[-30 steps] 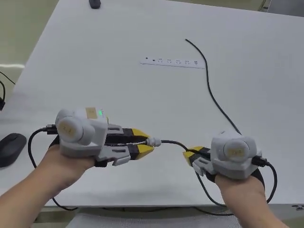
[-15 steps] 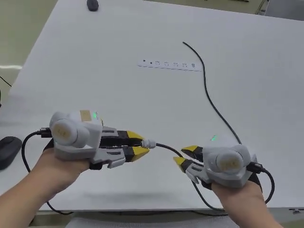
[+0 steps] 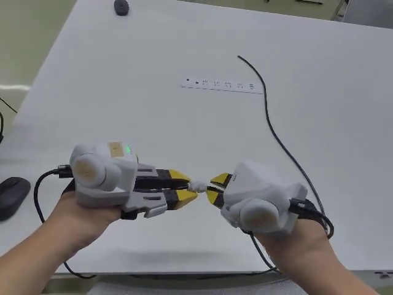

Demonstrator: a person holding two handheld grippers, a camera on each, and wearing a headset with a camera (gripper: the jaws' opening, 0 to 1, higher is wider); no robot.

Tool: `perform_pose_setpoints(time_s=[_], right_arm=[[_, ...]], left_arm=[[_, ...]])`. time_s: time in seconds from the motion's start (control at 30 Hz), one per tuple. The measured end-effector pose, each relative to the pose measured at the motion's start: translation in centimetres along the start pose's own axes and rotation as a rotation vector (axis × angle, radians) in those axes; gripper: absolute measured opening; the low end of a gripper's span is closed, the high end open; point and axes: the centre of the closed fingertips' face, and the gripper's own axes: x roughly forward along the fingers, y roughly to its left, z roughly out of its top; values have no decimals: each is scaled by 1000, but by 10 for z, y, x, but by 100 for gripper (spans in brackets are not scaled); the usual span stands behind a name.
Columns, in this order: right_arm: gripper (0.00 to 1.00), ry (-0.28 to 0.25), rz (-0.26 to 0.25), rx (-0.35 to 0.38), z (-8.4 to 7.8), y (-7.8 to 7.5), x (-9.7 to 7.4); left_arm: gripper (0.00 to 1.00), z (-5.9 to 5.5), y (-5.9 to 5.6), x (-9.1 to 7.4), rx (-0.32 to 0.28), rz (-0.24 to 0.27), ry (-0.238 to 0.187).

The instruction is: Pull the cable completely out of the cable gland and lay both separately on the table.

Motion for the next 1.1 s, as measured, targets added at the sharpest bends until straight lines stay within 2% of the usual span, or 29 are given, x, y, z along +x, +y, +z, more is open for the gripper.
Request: perform_pose_setpoints(time_s=[0.23,0.33,0.57,0.7,0.73,0.8,0.97,1.1], right_arm=[[0,-19,-6,15,-1,-1,1],[0,-11,-6,81,-6,-3,2],[0,12,-32,176,-23,-14,2],[0,0,-32,331,-33,-18,2],[0,-8,-33,407,-37,-20,2],[0,5,-43,421,-45,-24,2],[0,9,-39,602,-64,-24,5],[0,21,-44,659,-77,-22,6]], left_arm=[[15,-1,0,-3,3,-8,-6],[15,0,1,-3,4,-7,-10],[15,2,7,-5,4,-11,-20],[15,4,7,-8,8,-14,-22],[15,5,7,-9,5,-12,-24],[15,6,7,-10,6,-11,-29],[15,6,8,-14,2,-2,-34],[15,5,5,-15,3,0,-32]])
